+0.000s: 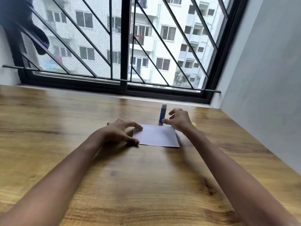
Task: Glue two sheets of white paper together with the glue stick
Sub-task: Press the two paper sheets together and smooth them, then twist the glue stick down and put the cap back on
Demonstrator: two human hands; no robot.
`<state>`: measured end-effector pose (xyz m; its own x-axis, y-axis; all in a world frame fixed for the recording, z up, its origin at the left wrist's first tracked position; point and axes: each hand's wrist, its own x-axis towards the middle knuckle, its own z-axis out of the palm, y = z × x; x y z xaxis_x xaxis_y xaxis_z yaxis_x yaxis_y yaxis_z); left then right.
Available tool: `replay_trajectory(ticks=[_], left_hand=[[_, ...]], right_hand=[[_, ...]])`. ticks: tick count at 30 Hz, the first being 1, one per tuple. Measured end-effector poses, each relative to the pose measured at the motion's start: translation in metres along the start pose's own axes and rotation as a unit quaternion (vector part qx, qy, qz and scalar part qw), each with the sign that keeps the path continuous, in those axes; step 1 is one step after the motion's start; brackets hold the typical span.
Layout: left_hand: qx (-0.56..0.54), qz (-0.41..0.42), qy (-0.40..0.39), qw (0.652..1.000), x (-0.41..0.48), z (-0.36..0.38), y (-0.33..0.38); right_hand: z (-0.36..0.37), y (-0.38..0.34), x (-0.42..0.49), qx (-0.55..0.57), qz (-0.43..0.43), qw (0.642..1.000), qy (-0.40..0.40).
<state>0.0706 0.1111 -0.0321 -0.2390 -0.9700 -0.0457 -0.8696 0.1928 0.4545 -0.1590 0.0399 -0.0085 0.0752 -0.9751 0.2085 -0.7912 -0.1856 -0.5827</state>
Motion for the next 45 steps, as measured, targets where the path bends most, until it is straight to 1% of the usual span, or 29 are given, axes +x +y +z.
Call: replay_trajectory(ticks=[4,8,10,11,12,14,16,18,19,21,23,25,28,30,32,34,36,37,38,39,40,42,43,44,45], left_hand=[[0.005,-0.013,-0.011,1.000,-0.003,-0.002,0.004],[0.016,-0.009,-0.021,1.000,-0.004,-0.004,0.007],[0.011,-0.009,-0.019,1.000,-0.003,-0.004,0.004],[-0.024,-0.007,-0.013,1.000,-0.003,-0.004,0.002],[-0.090,0.003,-0.002,0.996,-0.004,-0.003,0.002],[-0.244,0.038,0.035,0.968,-0.008,-0.003,0.004],[-0.345,0.059,0.106,0.931,-0.010,-0.005,0.010],[-0.399,0.073,0.164,0.899,-0.011,-0.006,0.021],[-0.425,0.082,0.176,0.884,-0.011,-0.004,0.029],[-0.475,0.099,0.161,0.859,-0.009,0.004,0.043],[-0.514,0.123,0.114,0.841,-0.008,0.014,0.052],[-0.542,0.149,0.076,0.824,-0.006,0.020,0.054],[-0.575,0.174,0.058,0.798,-0.004,0.024,0.054],[-0.580,0.187,0.062,0.791,-0.003,0.025,0.055],[-0.588,0.192,0.068,0.783,-0.001,0.026,0.055],[-0.596,0.187,0.077,0.777,0.000,0.028,0.054],[-0.593,0.184,0.085,0.779,0.001,0.029,0.053],[-0.593,0.184,0.094,0.778,0.002,0.029,0.053],[-0.595,0.181,0.104,0.776,0.001,0.029,0.054],[-0.592,0.176,0.119,0.778,0.002,0.029,0.054],[-0.586,0.169,0.134,0.781,0.001,0.028,0.055],[-0.565,0.145,0.167,0.795,-0.001,0.027,0.059],[-0.562,0.136,0.179,0.796,-0.002,0.028,0.060],[-0.567,0.129,0.187,0.792,-0.002,0.028,0.061],[-0.579,0.125,0.187,0.784,-0.002,0.028,0.061]], right_hand=[[0.013,-0.007,0.020,-0.007,0.013,1.000,-0.005],[0.026,-0.009,0.025,-0.019,0.012,1.000,0.016],[0.027,-0.009,0.022,0.017,0.008,0.999,0.034],[0.026,-0.009,0.018,0.050,0.002,0.998,0.040],[0.023,-0.009,0.013,0.086,-0.004,0.995,0.044],[0.014,-0.012,-0.002,0.160,-0.017,0.986,0.032],[0.002,-0.016,-0.023,0.260,-0.019,0.965,-0.022],[-0.009,-0.018,-0.045,0.360,-0.027,0.926,-0.107],[-0.014,-0.017,-0.054,0.388,-0.035,0.909,-0.147],[-0.024,-0.014,-0.067,0.409,-0.058,0.884,-0.220],[-0.029,-0.016,-0.075,0.420,-0.078,0.860,-0.279],[-0.031,-0.020,-0.079,0.438,-0.081,0.834,-0.326],[-0.026,-0.023,-0.081,0.477,-0.055,0.796,-0.369],[-0.022,-0.021,-0.079,0.500,-0.026,0.777,-0.382],[-0.020,-0.018,-0.075,0.507,-0.003,0.768,-0.391],[-0.019,-0.015,-0.072,0.498,-0.003,0.766,-0.407],[-0.020,-0.015,-0.071,0.493,-0.005,0.761,-0.422],[-0.020,-0.016,-0.072,0.489,-0.004,0.765,-0.419],[-0.020,-0.018,-0.072,0.477,-0.005,0.780,-0.405],[-0.019,-0.020,-0.074,0.454,-0.009,0.808,-0.376],[-0.018,-0.023,-0.075,0.418,-0.019,0.845,-0.332],[-0.012,-0.027,-0.080,0.316,-0.058,0.922,-0.215],[-0.008,-0.029,-0.083,0.265,-0.077,0.949,-0.151],[-0.005,-0.033,-0.086,0.230,-0.091,0.964,-0.096],[-0.001,-0.035,-0.088,0.213,-0.099,0.970,-0.063]])
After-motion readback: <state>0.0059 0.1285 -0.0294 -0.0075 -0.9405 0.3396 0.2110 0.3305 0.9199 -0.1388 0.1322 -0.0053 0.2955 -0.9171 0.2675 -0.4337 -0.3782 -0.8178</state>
